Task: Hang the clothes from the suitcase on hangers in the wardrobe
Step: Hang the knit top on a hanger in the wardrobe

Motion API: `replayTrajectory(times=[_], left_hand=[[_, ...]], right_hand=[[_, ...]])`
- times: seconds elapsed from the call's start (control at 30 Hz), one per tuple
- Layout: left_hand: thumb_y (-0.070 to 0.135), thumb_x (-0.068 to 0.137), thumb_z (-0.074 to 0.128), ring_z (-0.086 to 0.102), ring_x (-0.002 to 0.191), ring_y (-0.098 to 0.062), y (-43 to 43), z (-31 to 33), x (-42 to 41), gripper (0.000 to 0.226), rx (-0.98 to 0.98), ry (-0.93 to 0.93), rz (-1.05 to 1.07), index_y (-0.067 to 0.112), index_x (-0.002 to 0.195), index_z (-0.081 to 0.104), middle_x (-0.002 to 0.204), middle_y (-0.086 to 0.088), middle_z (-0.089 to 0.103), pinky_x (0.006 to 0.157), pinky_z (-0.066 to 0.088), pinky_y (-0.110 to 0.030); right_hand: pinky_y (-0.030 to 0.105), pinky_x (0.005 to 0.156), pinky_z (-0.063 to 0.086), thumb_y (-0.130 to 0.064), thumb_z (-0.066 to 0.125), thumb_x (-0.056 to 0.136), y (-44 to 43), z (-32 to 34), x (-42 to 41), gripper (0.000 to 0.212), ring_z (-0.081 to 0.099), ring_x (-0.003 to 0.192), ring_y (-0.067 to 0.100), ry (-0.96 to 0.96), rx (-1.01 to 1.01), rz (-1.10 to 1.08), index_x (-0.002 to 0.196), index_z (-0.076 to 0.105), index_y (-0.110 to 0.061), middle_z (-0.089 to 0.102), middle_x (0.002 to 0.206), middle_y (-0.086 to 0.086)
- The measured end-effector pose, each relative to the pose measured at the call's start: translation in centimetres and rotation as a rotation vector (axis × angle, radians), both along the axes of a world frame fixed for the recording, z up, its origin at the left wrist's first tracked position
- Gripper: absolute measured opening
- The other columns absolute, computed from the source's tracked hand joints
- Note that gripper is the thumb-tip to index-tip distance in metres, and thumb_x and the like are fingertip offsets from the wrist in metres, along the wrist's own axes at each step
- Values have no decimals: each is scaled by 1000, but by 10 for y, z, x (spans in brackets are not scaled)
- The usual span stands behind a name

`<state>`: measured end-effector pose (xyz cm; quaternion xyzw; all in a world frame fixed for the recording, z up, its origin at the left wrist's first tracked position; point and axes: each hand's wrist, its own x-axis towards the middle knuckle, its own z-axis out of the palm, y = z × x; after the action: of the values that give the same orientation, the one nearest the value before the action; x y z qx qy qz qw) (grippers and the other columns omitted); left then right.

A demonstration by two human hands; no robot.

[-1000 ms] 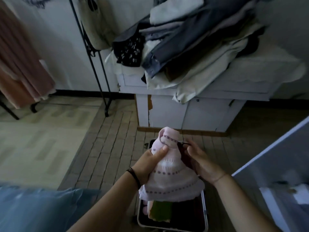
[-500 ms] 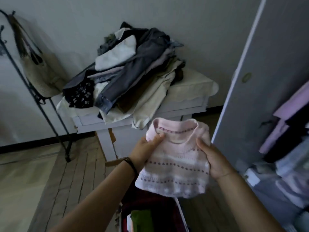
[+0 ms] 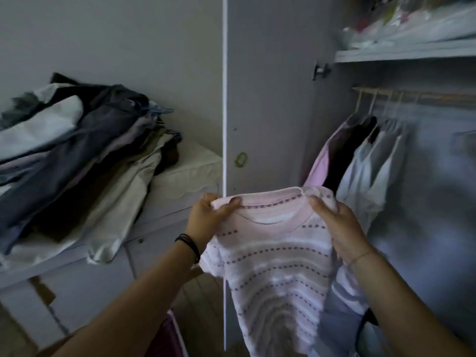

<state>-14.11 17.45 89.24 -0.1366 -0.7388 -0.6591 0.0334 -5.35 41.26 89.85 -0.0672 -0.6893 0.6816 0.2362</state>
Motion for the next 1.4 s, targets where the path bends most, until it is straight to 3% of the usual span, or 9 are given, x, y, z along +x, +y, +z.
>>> replayTrajectory(times=[0.2,0.33,0.47,0.57,0.67,0.83,0.97,1.2,1.4], left_hand=[[37,85,65,43,48,-6,88,16,-41,39,-54,50,-201,5,66,53,60,-4,46,46,38,-16],[46,84,61,50,62,-12,148,20,-59,51,63,32,-376,-3,71,58,68,-6,51,58,46,-22],[47,84,60,55,60,-11,202,30,-83,51,-32,74,-528,-3,72,59,65,-3,58,58,49,-22],[47,87,55,53,62,-14,239,40,-95,58,-85,162,-625,-10,78,53,70,-11,53,56,46,-21],[32,96,50,52,57,-10,276,45,-101,41,-87,173,-648,8,63,51,62,-2,54,55,45,-19],[29,98,46,59,71,-12,345,57,-94,34,47,93,-725,1,84,60,77,-6,63,65,50,-21],[27,96,50,60,79,-26,392,70,-86,39,140,9,-810,-10,92,60,86,-22,64,77,49,-36],[41,85,59,57,76,-27,432,83,-88,51,104,52,-896,-9,83,58,82,-25,64,77,47,-40],[40,80,62,59,81,-30,441,92,-106,51,104,53,-917,-11,88,63,94,-37,64,84,49,-46]], right_hand=[[41,88,53,-27,71,78,87,20,-1,17,69,93,25,-11,111,-77,93,73,-19,74,95,5],[25,68,56,-13,67,80,122,31,2,12,70,78,16,19,158,-119,91,70,-10,75,84,4],[17,59,51,-19,66,80,164,37,7,8,65,67,4,35,135,-285,83,69,-13,73,72,-7],[26,66,52,-26,59,91,199,41,16,22,62,72,12,33,168,-459,85,69,-7,70,75,-1],[28,68,51,-27,59,91,227,42,26,24,62,72,12,13,234,-558,87,71,-7,69,78,1],[16,49,32,-22,59,90,276,43,25,40,37,49,-1,-119,442,-598,52,50,-13,45,49,-10],[26,62,40,-19,57,93,337,62,10,34,48,62,10,7,446,-711,72,62,8,52,62,20],[30,67,30,-7,46,93,459,80,-41,25,42,74,19,-129,523,-922,70,54,-4,49,72,15],[36,98,43,-11,60,87,489,71,-71,35,56,112,29,-192,507,-1005,118,60,4,61,117,19]])
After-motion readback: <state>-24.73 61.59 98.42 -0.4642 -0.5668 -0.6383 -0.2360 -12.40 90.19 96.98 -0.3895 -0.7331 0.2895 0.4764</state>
